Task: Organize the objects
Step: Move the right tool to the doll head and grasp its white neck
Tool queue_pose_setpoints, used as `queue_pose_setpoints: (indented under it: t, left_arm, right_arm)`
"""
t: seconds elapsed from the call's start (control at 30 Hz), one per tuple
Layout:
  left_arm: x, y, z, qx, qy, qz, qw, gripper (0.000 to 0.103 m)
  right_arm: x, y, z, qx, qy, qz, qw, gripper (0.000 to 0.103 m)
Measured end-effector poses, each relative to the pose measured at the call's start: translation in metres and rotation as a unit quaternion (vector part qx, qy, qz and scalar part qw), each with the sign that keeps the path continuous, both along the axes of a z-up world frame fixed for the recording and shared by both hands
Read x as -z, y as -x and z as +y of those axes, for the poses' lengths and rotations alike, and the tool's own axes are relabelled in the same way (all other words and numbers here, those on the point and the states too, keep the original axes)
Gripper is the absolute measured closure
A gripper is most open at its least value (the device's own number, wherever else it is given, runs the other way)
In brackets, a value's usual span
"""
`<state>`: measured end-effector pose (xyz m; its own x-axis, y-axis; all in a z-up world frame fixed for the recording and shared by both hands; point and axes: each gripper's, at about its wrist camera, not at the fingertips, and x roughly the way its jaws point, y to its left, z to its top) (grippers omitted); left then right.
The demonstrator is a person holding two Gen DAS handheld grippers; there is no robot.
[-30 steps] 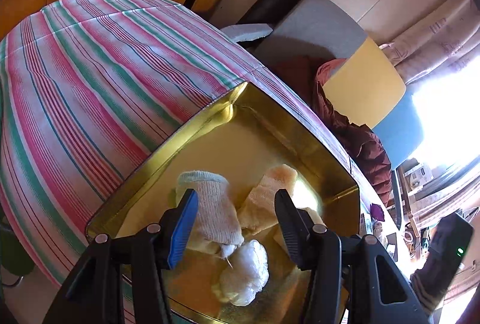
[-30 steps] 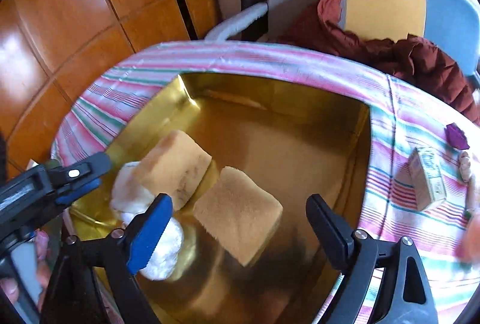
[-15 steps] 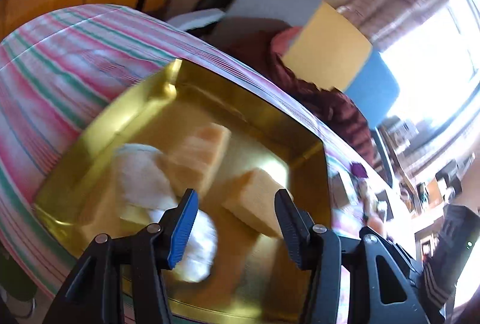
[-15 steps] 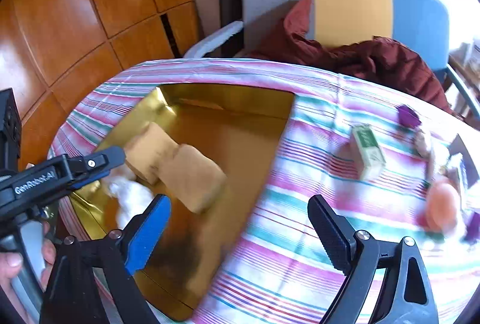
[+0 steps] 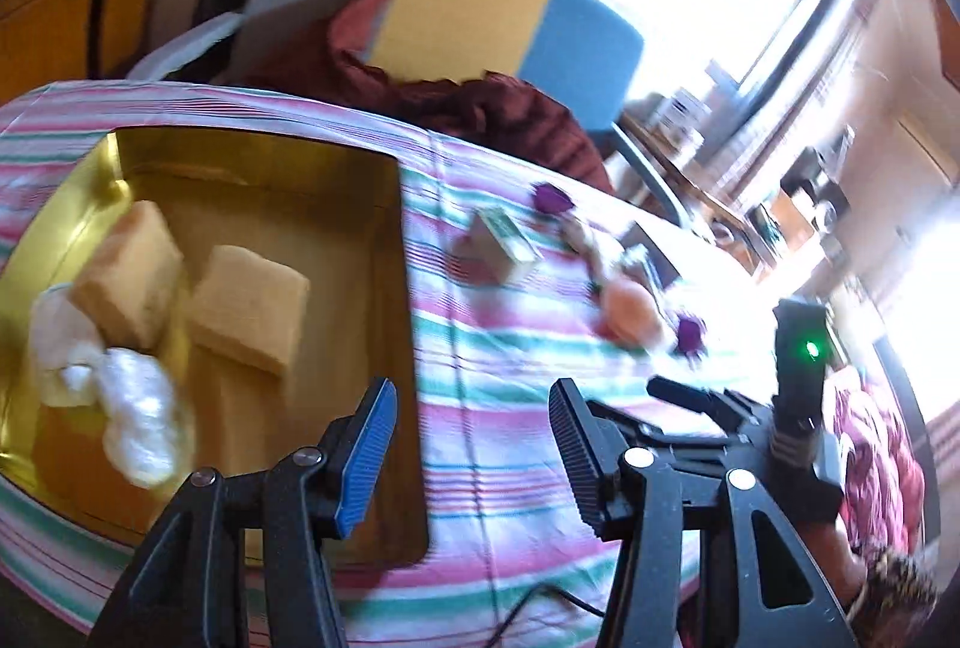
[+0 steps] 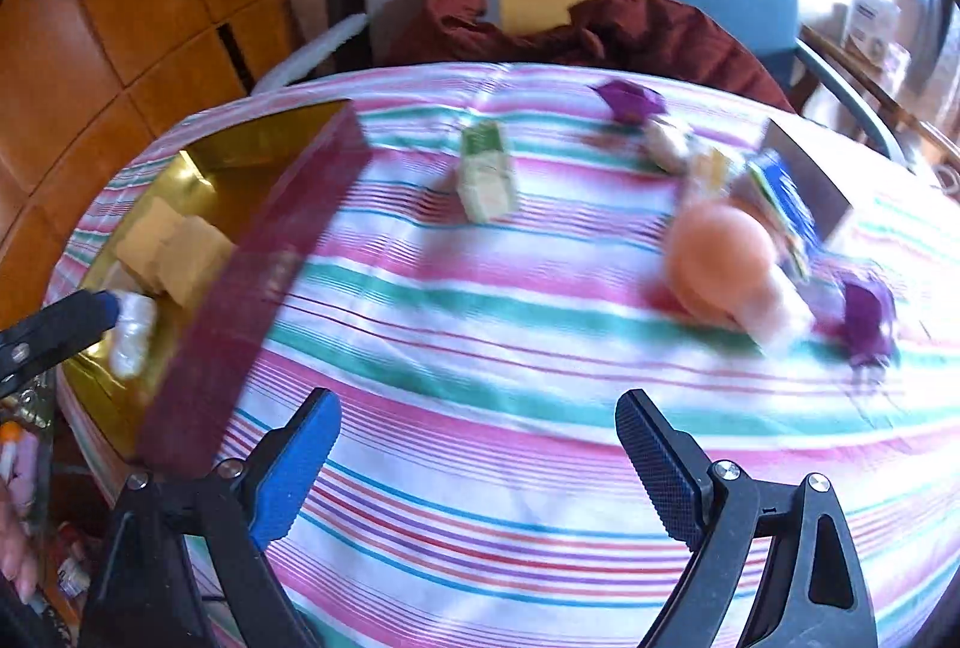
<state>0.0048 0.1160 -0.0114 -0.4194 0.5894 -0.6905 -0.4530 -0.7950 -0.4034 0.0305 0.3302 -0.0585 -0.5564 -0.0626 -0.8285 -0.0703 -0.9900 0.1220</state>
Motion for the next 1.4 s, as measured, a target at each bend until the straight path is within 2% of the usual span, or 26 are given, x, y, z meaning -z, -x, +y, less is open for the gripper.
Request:
queue_pose_setpoints:
  t: [0.13,0.3,0.53,0.73,0.9,1.0,1.2,1.4]
  left_arm:
    - [0.007,-0.017,0.026,0.043,0.022,-0.008,0.9988,0.049]
    - [0.014,-0.034,0.041,0.069,0.039,-0.009,0.9968,0.049]
    - [0.021,-0.045,0.056,0.091,0.055,-0.016,0.9942,0.049]
    - [0.027,-0.053,0.070,0.111,0.066,-0.020,0.9915,0.049]
    - [0.032,-0.049,0.080,0.108,0.076,-0.025,0.9910,0.049]
    - [0.034,-0.042,0.087,0.102,0.083,-0.026,0.9910,0.049]
    - [0.030,-0.018,0.106,0.083,0.085,-0.022,0.9927,0.049]
    - [0.030,0.019,0.129,0.054,0.088,-0.025,0.9944,0.049]
  right_arm:
    - [0.004,-0.008,0.039,0.036,0.008,-0.010,0.999,0.009]
    - [-0.008,-0.008,0.071,0.049,-0.016,0.009,0.999,0.009]
    - [-0.018,0.022,0.086,0.007,-0.056,0.040,0.998,0.009]
    - [-0.004,0.041,0.084,-0.028,-0.083,0.046,0.995,0.009]
    - [0.008,0.053,0.088,-0.057,-0.085,0.044,0.994,0.011]
    - [0.017,0.059,0.090,-0.066,-0.082,0.031,0.994,0.019]
    - [0.024,0.068,0.097,-0.042,-0.060,0.006,0.997,0.029]
    - [0.017,0.066,0.100,-0.020,-0.026,-0.012,0.999,0.038]
